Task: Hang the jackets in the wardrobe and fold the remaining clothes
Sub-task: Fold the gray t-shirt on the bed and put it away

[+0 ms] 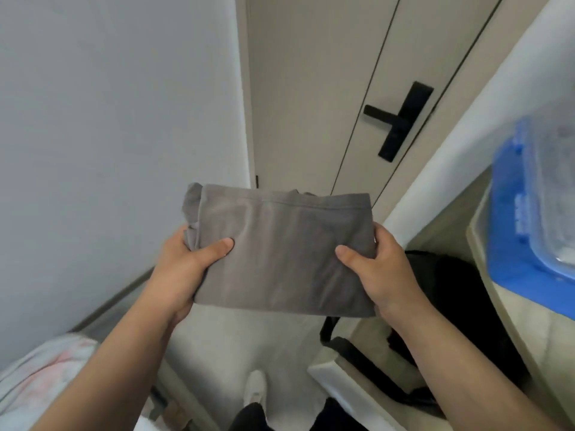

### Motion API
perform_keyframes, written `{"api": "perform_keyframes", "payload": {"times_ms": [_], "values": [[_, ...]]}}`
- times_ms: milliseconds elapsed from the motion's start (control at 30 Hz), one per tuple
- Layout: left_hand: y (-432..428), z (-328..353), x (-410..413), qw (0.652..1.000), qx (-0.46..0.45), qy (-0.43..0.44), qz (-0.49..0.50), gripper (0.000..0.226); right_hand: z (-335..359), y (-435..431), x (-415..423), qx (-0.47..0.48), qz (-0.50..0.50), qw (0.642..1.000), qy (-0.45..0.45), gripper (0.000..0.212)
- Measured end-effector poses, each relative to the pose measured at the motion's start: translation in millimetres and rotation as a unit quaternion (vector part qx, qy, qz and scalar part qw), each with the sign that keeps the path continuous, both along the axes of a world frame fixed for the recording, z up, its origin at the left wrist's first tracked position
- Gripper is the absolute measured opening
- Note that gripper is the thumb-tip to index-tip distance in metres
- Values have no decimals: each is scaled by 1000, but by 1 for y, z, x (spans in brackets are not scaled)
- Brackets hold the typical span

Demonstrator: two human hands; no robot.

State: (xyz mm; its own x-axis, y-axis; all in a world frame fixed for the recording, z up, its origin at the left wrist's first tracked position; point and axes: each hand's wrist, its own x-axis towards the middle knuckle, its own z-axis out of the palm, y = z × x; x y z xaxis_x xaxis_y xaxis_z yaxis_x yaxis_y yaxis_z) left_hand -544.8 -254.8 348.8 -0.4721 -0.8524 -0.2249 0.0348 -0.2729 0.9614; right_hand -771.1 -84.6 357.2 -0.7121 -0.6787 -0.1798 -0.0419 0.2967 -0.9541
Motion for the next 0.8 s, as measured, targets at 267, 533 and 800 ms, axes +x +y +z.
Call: {"api": "perform_keyframes", "payload": {"times_ms": [267, 533, 800], "values": [[-9, 4, -73, 994, -1, -22, -105, 57, -4, 28, -36, 10, -96, 995, -3, 46], [-4, -3, -123, 974, 7, -51, -219, 45, -13, 66, -38, -1, -197, 980, -35, 36], [-4, -12, -177, 919, -3, -72, -388, 24, -12, 100, 2, 10, -372, 927, -49, 42]]}}
